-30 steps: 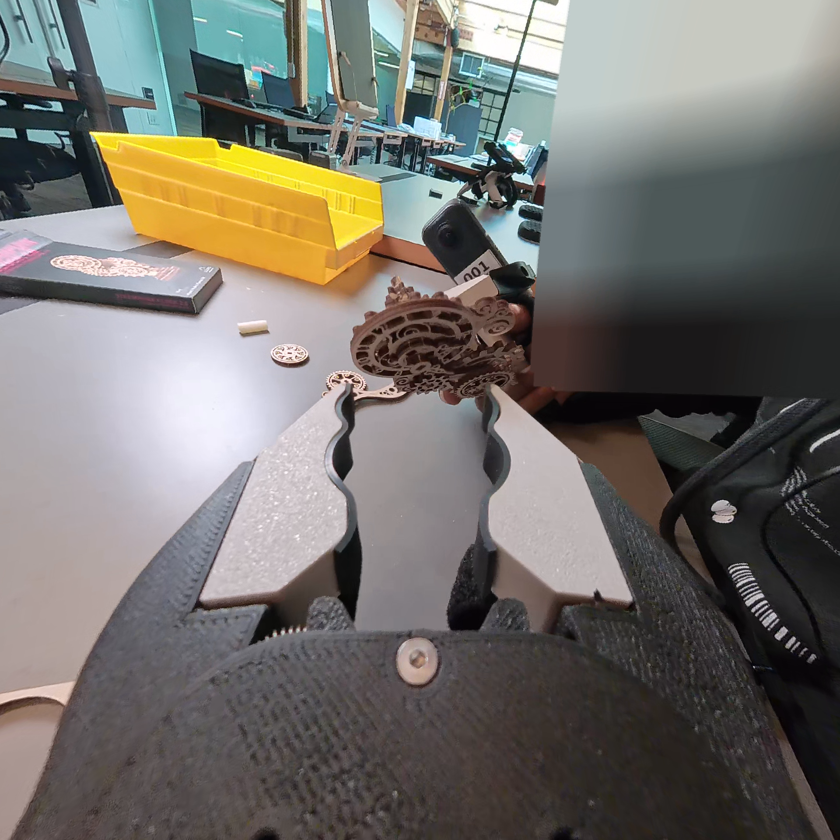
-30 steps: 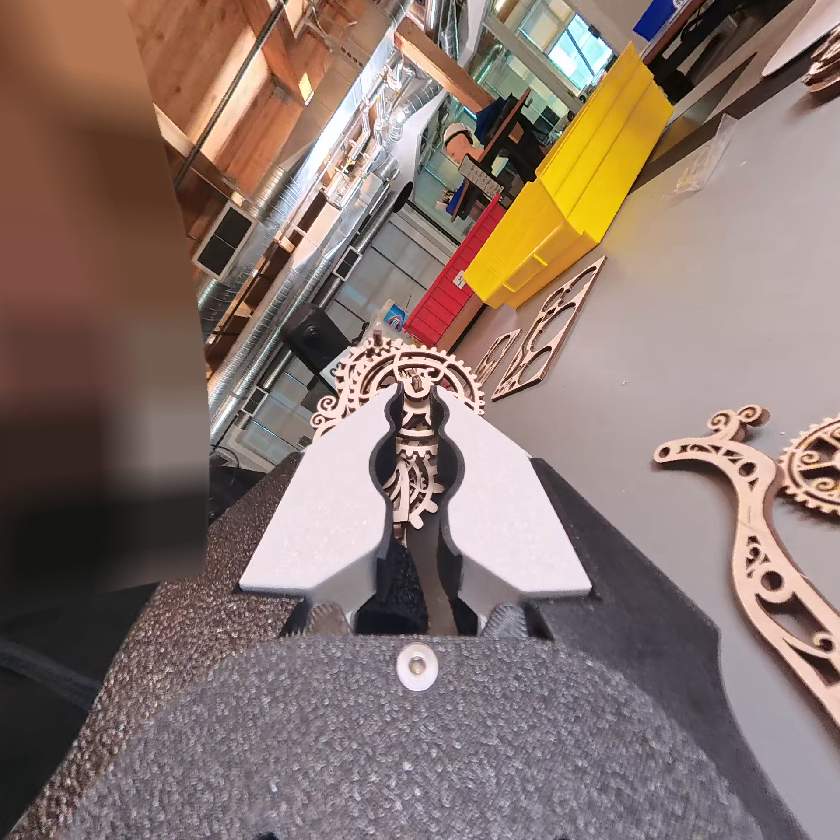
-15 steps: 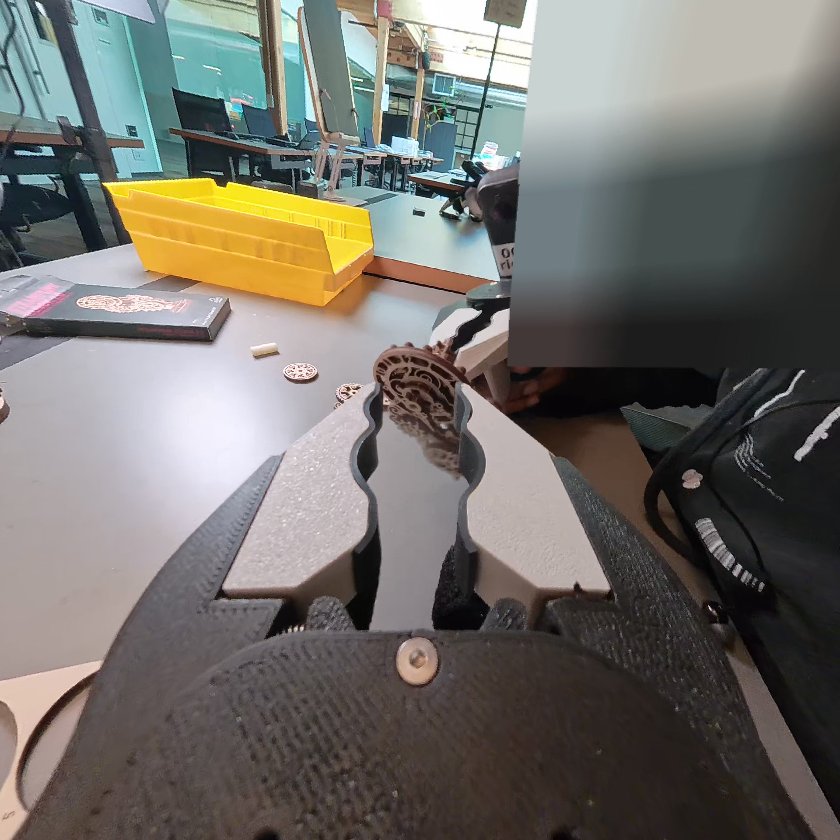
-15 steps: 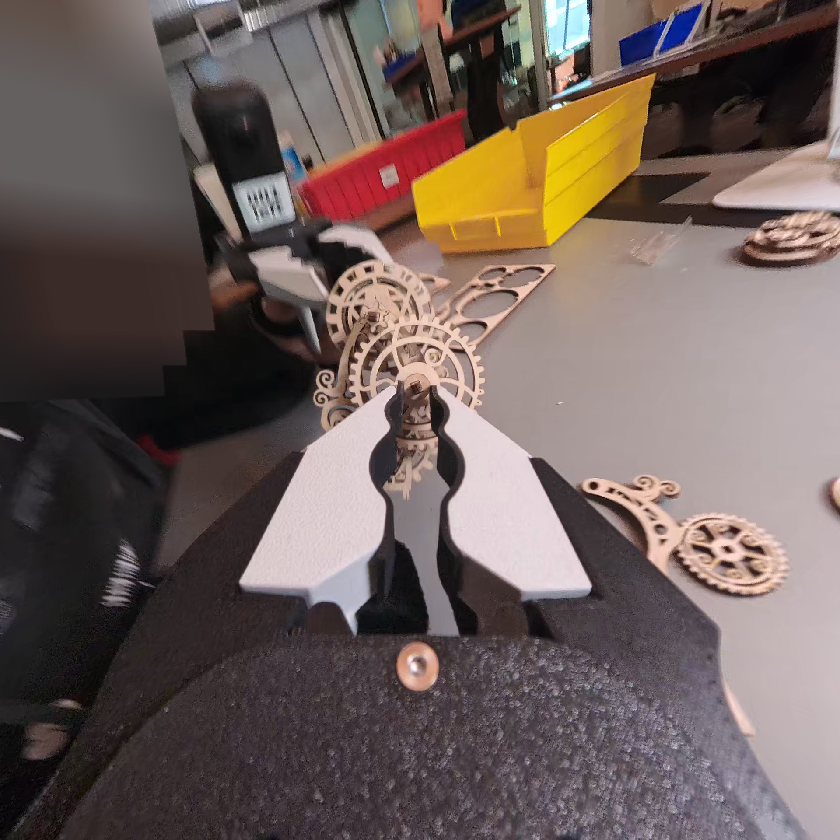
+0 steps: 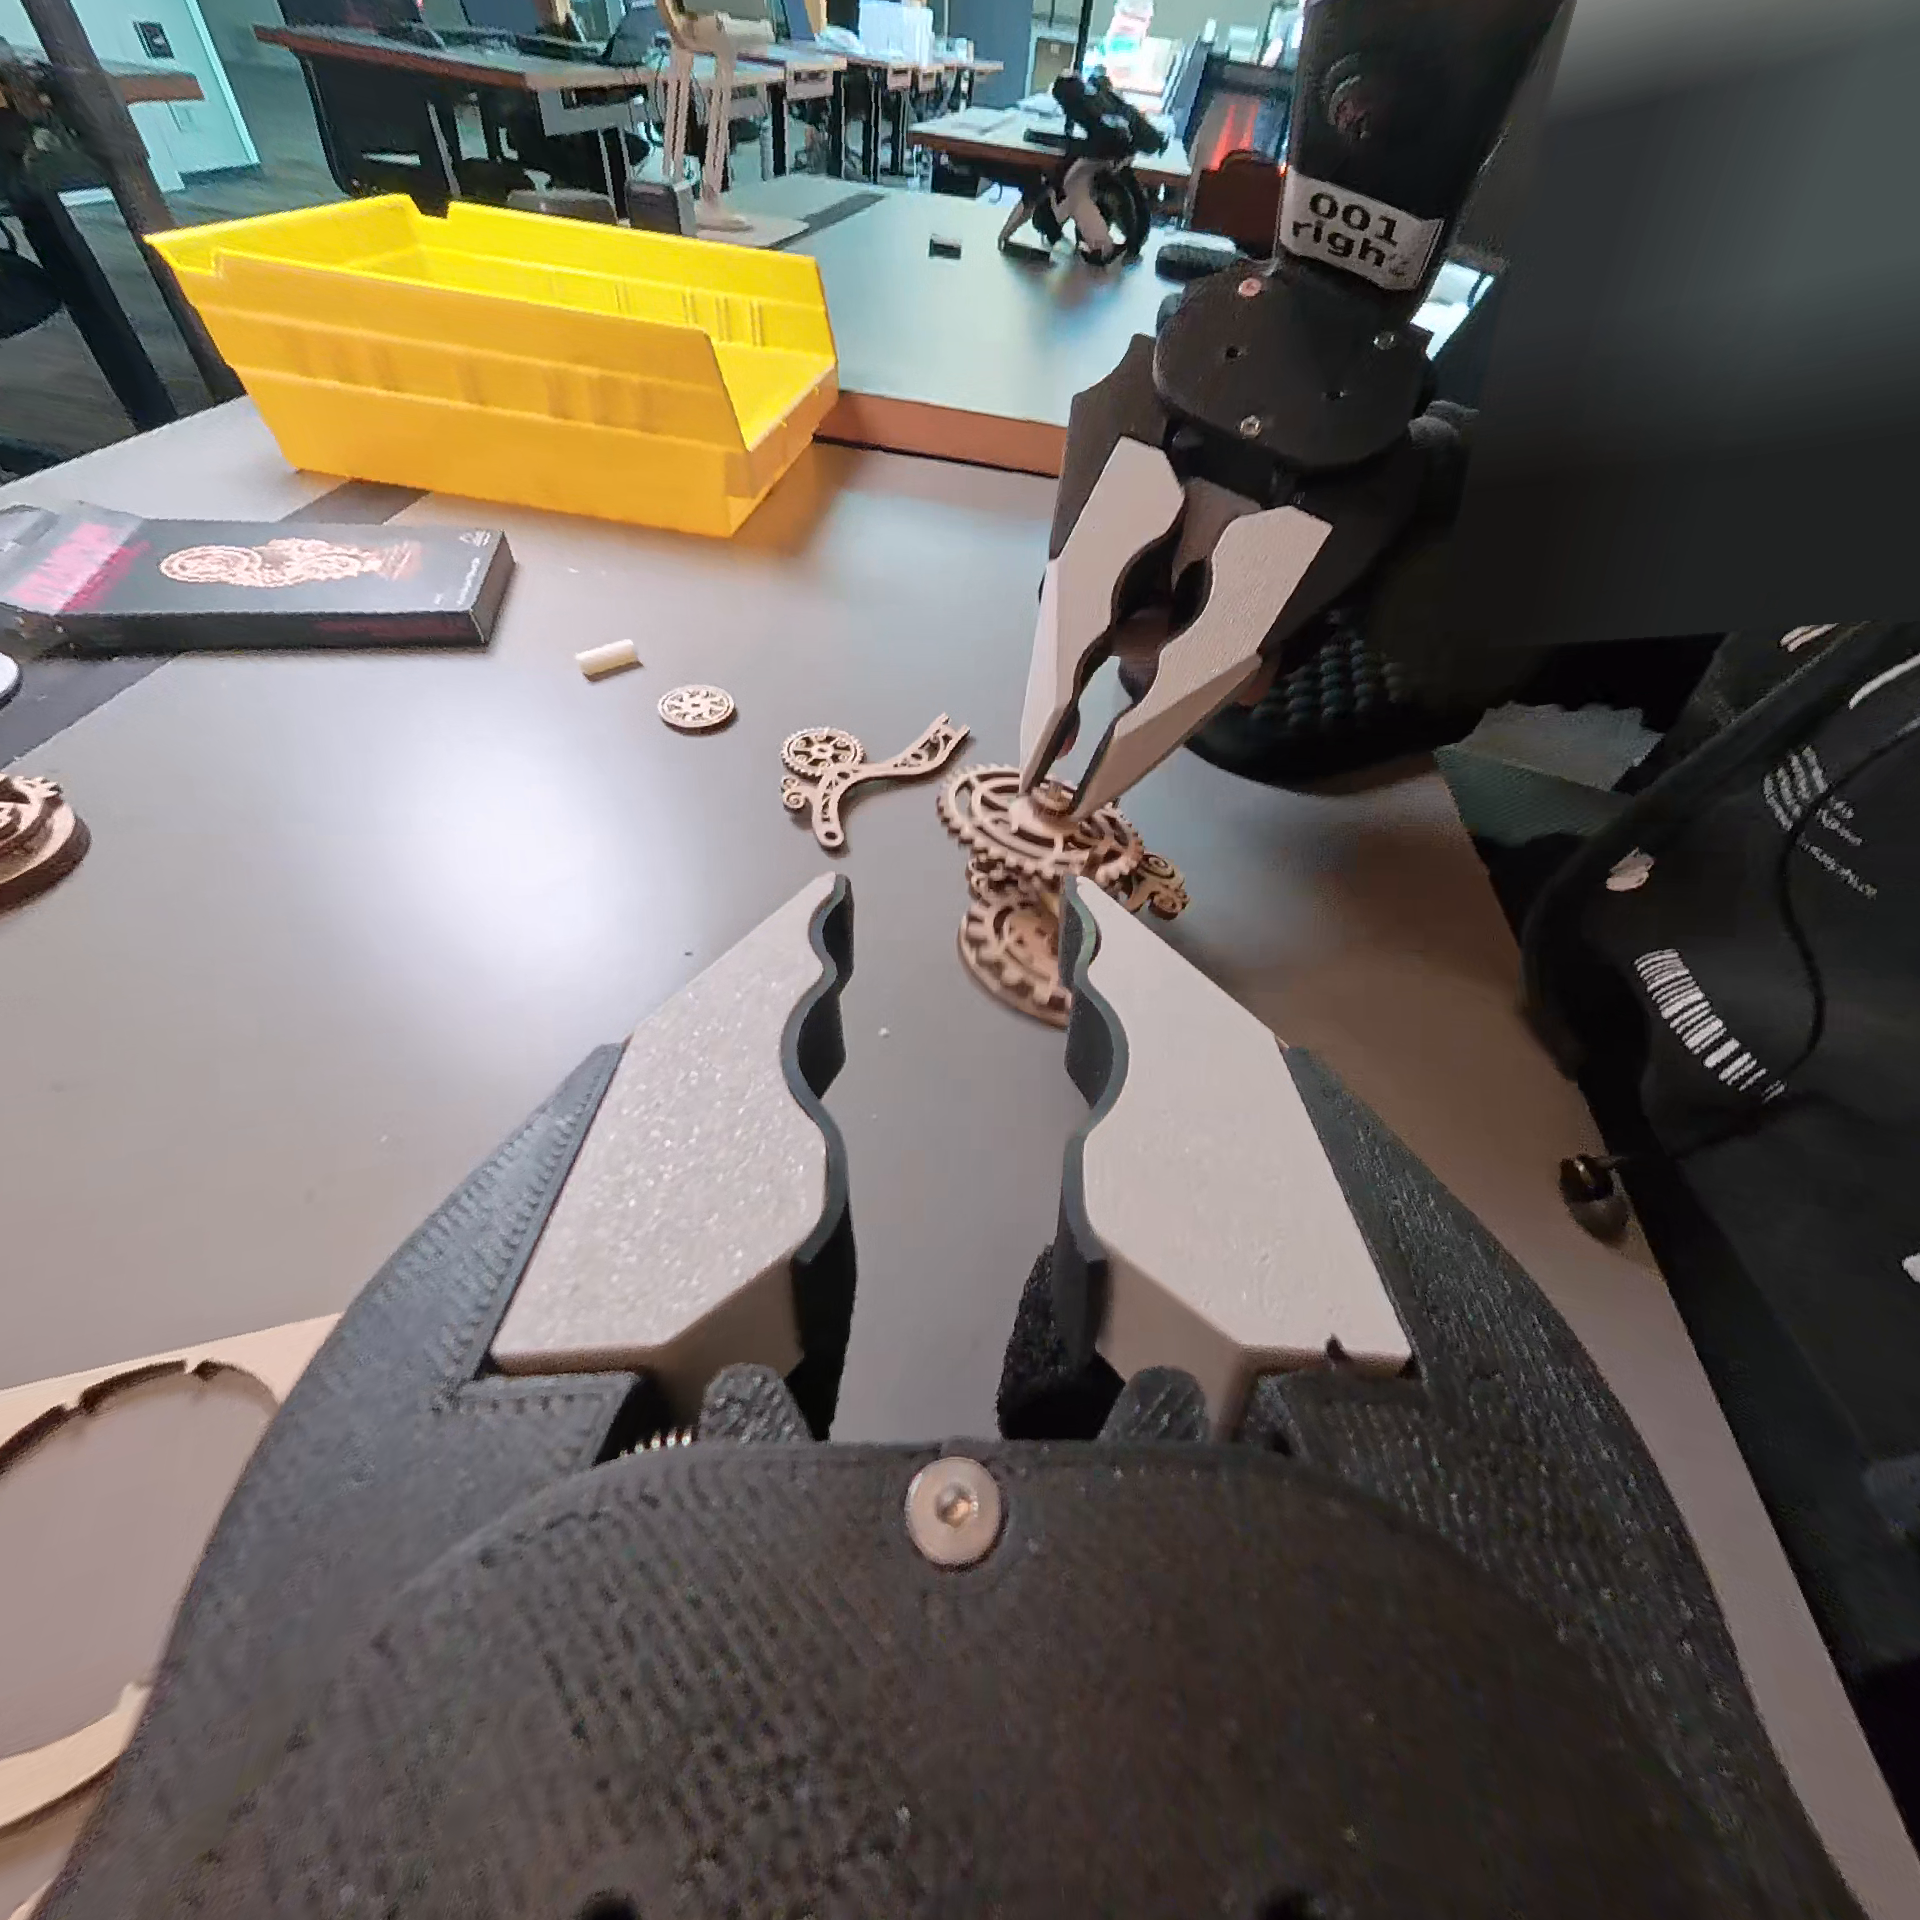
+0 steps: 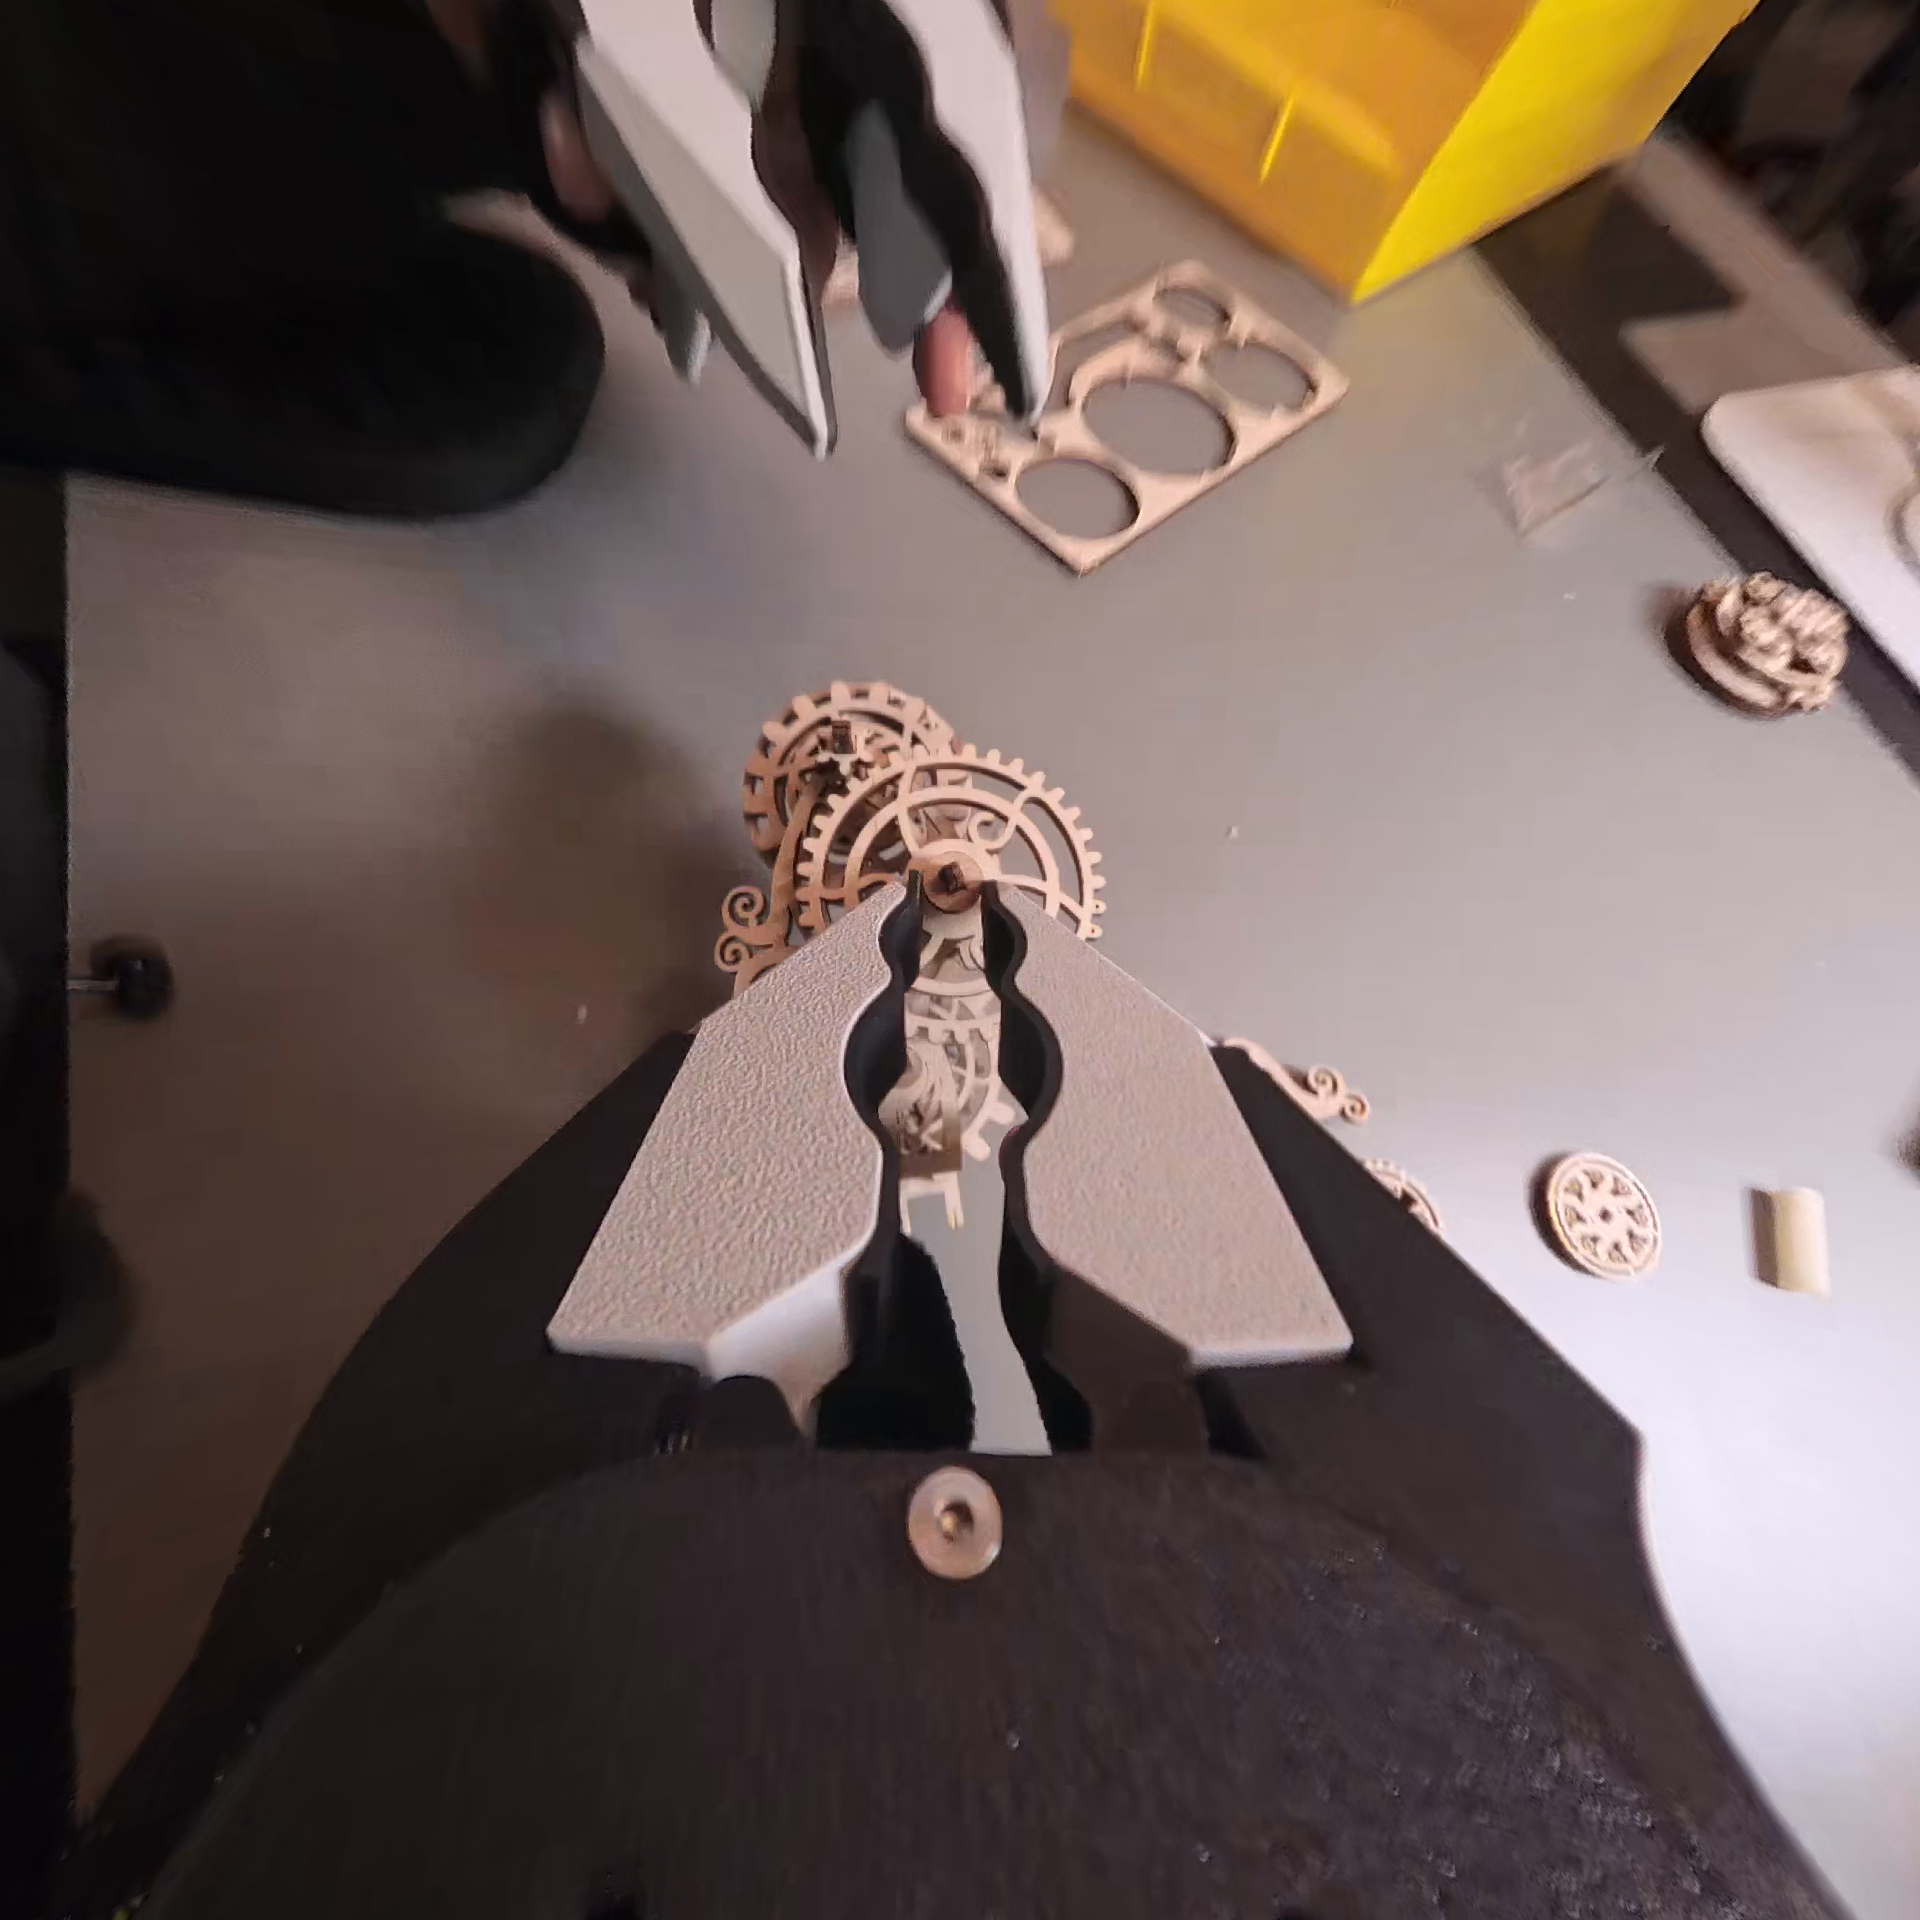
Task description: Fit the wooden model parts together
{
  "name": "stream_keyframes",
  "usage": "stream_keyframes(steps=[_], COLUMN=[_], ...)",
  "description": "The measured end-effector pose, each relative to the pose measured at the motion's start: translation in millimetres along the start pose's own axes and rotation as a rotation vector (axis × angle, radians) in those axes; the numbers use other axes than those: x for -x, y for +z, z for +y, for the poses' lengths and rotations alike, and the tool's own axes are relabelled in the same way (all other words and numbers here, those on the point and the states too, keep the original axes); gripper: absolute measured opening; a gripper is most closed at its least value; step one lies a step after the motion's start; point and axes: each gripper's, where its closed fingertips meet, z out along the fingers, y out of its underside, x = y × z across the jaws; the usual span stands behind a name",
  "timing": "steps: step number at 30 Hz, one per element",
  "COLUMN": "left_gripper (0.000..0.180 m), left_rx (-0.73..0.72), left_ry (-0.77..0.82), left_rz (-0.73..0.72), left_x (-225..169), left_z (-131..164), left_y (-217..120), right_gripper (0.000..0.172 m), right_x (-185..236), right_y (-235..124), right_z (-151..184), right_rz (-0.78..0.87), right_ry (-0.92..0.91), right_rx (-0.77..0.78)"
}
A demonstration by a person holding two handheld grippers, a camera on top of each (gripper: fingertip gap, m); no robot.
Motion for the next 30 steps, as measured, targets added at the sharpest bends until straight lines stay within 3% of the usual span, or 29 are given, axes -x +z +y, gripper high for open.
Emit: stream_keyframes(steps=[4, 7, 13, 21, 30], left_gripper=[0.037, 0.039, 0.038, 0.036, 0.032], left_rx=[0.030, 0.148, 0.289, 0.290, 0.320], left_ry=[-0.010, 0.037, 0.116, 0.090, 0.094], left_rz=[0.026, 0.035, 0.074, 0.076, 0.063], left_x=[-14, -28, -45, -45, -46], left_z=[10, 35, 59, 60, 61], left_y=[25, 48, 67, 69, 69], right_gripper=[0.009, 0.009, 0.009, 0.009, 0.008], right_x=[12, 17, 30, 29, 33], right_y=[10, 20, 25, 28, 26], right_z=[10, 19, 17, 18, 17], right_rz=[-0.057, -0.062, -0.107, -0.178, -0.167], right_ry=[-0.032, -0.041, -0.036, -0.047, -0.129], right_rx=[0.194, 0.250, 0.223, 0.221, 0.112])
